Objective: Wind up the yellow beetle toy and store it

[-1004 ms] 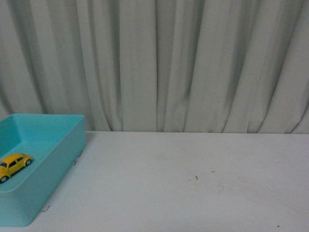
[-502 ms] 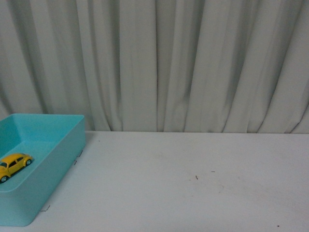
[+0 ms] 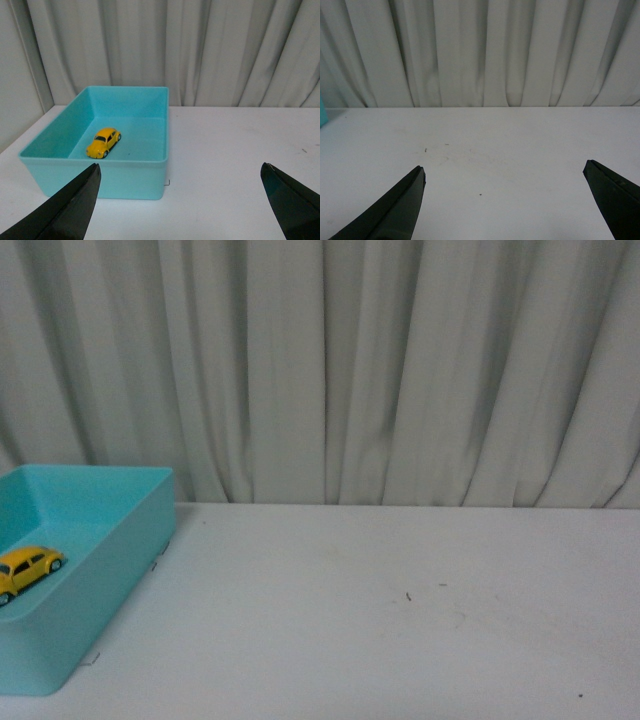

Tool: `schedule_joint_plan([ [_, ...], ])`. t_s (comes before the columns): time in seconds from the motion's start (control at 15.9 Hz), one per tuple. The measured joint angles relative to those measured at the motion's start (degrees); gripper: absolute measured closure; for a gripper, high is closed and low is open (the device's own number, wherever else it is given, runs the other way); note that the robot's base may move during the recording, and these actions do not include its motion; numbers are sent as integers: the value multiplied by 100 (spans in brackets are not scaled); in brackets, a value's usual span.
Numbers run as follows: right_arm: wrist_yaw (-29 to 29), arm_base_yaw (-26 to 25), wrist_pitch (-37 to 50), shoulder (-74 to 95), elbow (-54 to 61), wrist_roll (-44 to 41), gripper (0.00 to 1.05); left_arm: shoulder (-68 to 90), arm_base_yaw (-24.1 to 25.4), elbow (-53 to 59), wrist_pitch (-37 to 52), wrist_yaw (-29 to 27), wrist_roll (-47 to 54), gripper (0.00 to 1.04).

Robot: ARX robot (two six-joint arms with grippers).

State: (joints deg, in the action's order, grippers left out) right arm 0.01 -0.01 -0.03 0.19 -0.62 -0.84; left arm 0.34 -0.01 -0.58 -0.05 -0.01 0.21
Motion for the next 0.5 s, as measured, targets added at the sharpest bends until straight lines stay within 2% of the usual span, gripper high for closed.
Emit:
schedule_joint_plan([
  [0.5, 0, 0, -15, 0, 0, 2, 7, 0, 0, 0, -13, -2, -2, 7],
])
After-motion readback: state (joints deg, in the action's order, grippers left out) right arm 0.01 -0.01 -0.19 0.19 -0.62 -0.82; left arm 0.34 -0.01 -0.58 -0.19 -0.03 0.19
